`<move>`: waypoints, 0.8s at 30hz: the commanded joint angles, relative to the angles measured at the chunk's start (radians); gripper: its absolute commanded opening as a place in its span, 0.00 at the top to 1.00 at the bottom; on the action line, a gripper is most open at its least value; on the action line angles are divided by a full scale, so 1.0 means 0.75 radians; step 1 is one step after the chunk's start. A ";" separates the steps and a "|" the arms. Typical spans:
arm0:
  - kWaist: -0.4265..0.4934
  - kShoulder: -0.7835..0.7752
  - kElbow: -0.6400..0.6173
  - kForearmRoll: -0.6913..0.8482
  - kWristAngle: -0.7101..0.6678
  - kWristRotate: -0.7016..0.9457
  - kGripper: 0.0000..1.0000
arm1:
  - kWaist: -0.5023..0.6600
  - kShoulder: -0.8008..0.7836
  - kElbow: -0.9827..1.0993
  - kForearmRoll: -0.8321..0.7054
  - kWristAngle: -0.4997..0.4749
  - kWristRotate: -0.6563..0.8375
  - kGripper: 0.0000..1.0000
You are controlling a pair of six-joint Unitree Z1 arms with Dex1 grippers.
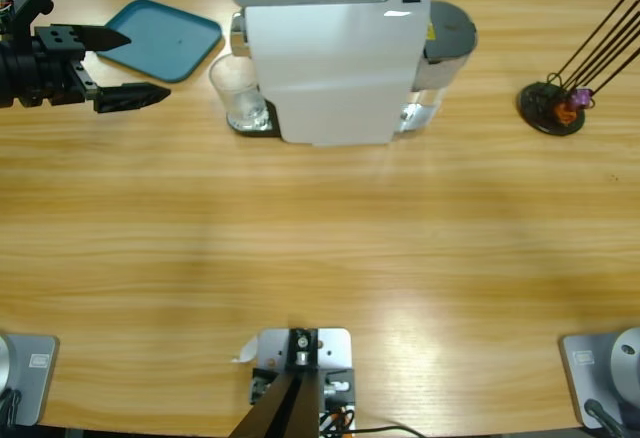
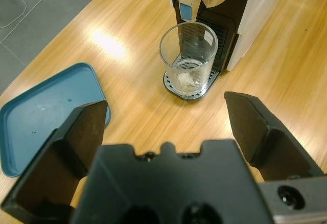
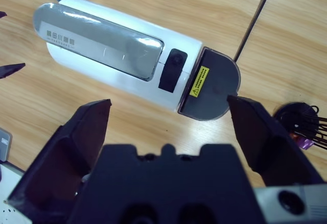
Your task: Pour coffee
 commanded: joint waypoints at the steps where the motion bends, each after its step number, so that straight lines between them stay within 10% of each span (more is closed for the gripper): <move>1: -0.026 -0.013 0.026 0.005 0.017 -0.028 0.00 | 0.017 0.007 0.010 0.021 0.018 -0.019 0.00; 15: -0.031 -0.045 0.012 0.005 0.019 -0.041 0.00 | 0.029 -0.134 0.151 -0.010 0.004 -0.099 0.00; 24: -0.056 -0.012 -0.016 0.002 0.013 -0.042 0.00 | 0.029 -0.629 1.012 -0.386 0.029 -0.230 0.00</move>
